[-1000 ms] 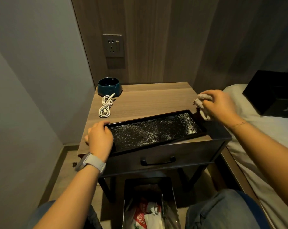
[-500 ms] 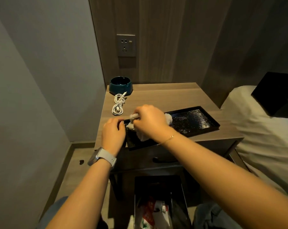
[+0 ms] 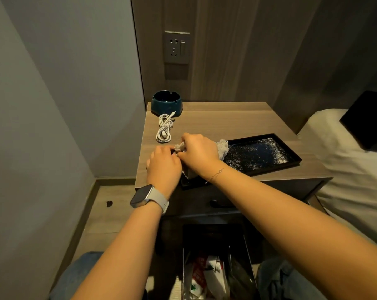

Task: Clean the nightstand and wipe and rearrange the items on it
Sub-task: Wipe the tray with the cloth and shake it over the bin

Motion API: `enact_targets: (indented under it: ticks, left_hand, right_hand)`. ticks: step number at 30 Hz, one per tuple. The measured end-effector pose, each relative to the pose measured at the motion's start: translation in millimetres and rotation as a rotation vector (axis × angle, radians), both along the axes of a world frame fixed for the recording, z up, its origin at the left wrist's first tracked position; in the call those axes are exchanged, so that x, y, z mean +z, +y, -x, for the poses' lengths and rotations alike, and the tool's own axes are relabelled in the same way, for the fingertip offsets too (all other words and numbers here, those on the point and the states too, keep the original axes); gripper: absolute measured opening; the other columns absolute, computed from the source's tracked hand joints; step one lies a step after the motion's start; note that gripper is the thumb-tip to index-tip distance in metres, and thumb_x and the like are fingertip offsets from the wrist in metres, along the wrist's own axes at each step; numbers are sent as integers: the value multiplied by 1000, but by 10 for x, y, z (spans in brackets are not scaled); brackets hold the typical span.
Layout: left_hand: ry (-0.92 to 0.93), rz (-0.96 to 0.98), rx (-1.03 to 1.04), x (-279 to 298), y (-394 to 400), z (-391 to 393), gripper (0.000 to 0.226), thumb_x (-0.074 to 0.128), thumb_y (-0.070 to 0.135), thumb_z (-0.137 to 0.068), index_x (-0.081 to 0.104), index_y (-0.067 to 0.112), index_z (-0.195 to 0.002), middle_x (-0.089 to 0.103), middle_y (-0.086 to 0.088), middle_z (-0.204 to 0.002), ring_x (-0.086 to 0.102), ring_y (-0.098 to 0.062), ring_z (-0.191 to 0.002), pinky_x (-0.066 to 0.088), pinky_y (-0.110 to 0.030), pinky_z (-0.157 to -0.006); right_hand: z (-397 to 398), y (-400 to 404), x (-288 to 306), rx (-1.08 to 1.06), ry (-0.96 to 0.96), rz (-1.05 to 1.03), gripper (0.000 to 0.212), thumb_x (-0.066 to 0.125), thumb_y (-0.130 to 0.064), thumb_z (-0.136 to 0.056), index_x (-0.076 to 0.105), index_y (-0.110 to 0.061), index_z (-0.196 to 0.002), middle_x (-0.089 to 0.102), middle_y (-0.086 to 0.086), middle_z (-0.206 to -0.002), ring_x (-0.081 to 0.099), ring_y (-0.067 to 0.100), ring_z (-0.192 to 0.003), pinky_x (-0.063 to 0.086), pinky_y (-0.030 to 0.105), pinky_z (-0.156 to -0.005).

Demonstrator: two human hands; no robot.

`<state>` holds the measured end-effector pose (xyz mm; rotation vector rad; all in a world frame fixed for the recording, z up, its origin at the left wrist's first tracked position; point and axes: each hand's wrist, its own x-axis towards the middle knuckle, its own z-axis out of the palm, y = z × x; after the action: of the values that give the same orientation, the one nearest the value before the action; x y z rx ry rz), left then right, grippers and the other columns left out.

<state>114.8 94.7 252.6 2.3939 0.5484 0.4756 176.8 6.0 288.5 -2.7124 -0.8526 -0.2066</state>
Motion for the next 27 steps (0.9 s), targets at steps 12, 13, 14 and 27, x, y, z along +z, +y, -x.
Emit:
enact_targets:
  ticks: [12, 13, 14, 27]
  left_hand:
    - [20, -5, 3, 33, -50, 34, 30, 42, 20, -96, 55, 12, -122, 52, -8, -122, 48, -26, -115, 32, -39, -99]
    - [13, -4, 8, 32, -54, 42, 30, 42, 20, -96, 56, 12, -122, 53, -8, -122, 48, -25, -115, 32, -39, -99]
    - [6, -6, 13, 29, -60, 45, 30, 42, 20, -96, 56, 12, -122, 53, -9, -122, 48, -25, -115, 32, -39, -99]
    - [7, -26, 35, -17, -28, 25, 27, 40, 20, -96, 59, 10, -113, 54, -12, -113, 52, -30, -106, 39, -44, -92]
  right_hand:
    - [-539, -890, 196, -266, -26, 180, 19, 59, -24, -87, 61, -12, -101, 67, 13, -101, 62, 33, -91, 47, 34, -68]
    - [-514, -855, 230, -261, -27, 160, 18, 60, -23, -86, 61, -12, -101, 67, 12, -101, 62, 33, -92, 45, 33, -67]
    - [-470, -793, 258, -247, -32, 123, 18, 60, -23, -85, 62, -13, -100, 67, 11, -101, 62, 33, -93, 43, 32, -66]
    - [55, 10, -14, 30, -97, 47, 17, 54, -20, -87, 54, -13, -103, 66, 8, -100, 63, 32, -88, 37, 33, -59]
